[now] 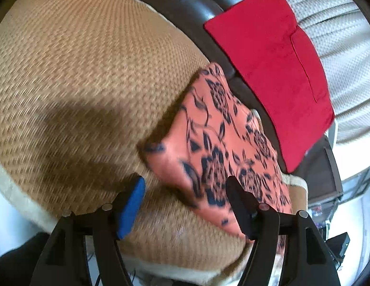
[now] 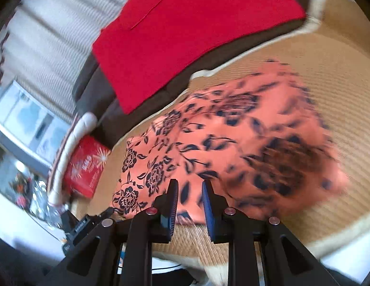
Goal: Fold small clothes
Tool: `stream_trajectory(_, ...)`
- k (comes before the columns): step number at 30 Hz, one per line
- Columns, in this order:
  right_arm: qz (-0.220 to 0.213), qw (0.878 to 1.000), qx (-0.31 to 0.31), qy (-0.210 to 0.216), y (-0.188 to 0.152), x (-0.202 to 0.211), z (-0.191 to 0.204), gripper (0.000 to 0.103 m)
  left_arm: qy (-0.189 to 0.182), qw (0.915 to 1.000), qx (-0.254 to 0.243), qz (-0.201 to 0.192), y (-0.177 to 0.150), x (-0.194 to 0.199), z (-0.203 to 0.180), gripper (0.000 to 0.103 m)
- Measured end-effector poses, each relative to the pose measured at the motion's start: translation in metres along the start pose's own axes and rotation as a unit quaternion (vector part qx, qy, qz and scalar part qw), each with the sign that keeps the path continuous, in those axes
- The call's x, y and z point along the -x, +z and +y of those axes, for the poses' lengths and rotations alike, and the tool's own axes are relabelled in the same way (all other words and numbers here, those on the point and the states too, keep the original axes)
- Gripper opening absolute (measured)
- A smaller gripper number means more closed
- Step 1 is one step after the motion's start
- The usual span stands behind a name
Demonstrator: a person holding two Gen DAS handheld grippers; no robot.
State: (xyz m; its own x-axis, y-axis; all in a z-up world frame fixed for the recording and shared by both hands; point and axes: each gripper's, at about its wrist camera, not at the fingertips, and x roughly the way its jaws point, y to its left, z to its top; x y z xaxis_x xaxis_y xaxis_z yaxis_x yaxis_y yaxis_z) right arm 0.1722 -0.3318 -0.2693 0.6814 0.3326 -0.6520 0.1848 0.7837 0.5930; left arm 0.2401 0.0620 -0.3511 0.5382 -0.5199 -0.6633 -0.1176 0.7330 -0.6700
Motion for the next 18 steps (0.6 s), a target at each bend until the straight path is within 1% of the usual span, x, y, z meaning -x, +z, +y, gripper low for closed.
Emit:
stream_trajectory(2,0.015,1.000,0.003,-0.001,0.004,-0.022,0.007,0.024,0.001,0.9999,-0.006,-0.012,0.005,-0.007,-0.007,0.070)
stream_trajectory(4,0.031,1.000,-0.002,0.004,0.009,-0.049,0.012,0.024,0.016,0.9997,-0.012,-0.017,0.007,-0.015,-0.012,0.068)
stream_trajectory(5,0.035,0.999,-0.001,0.003,0.012,-0.059,0.015,0.024,0.017,0.9996,-0.010,-0.020,0.007,-0.018,-0.013,0.061)
stream_trajectory(6,0.040,0.999,0.002,0.003,0.015,-0.070,0.019,0.024,0.020,0.9996,-0.010,-0.019,0.007,-0.022,-0.015,0.046)
stream_trajectory(7,0.043,0.999,0.005,0.002,0.016,-0.077,0.019,0.024,0.026,0.9995,-0.013,-0.015,0.006,-0.029,-0.018,0.040)
stream_trajectory(8,0.048,0.999,0.009,-0.002,0.018,-0.090,0.021,0.024,0.032,0.9993,-0.015,-0.011,0.006,-0.035,-0.019,0.037)
stream_trajectory(10,0.061,0.998,0.011,-0.028,0.021,-0.112,0.017,0.019,0.034,0.9991,-0.019,-0.017,0.005,-0.038,-0.022,0.037)
stream_trajectory(11,0.068,0.997,0.007,-0.036,0.021,-0.119,0.014,0.019,0.038,0.9988,-0.025,-0.018,0.005,-0.039,-0.024,0.038)
stream_trajectory(12,0.066,0.997,0.000,-0.030,0.022,-0.119,0.011,0.019,0.038,0.9988,-0.026,-0.018,0.006,-0.040,-0.025,0.045)
stream_trajectory(13,0.069,0.997,-0.009,-0.024,0.023,-0.118,0.009,0.018,0.025,0.9993,-0.021,-0.019,0.007,-0.041,-0.025,0.051)
stream_trajectory(14,0.074,0.997,-0.013,-0.020,0.024,-0.118,0.007,0.018,0.015,0.9995,-0.018,-0.019,0.007,-0.042,-0.025,0.060)
stream_trajectory(15,0.078,0.997,-0.017,-0.016,0.024,-0.119,0.005,0.017,0.010,0.9996,-0.017,-0.021,0.007,-0.043,-0.027,0.060)
stream_trajectory(17,0.081,0.996,-0.019,-0.009,0.024,-0.119,0.001,0.017,0.024,0.9988,-0.035,-0.027,0.005,-0.045,-0.033,0.059)
stream_trajectory(18,0.083,0.996,-0.016,-0.006,0.023,-0.115,0.000,0.017,0.031,0.9982,-0.042,-0.030,0.005,-0.044,-0.033,0.046)
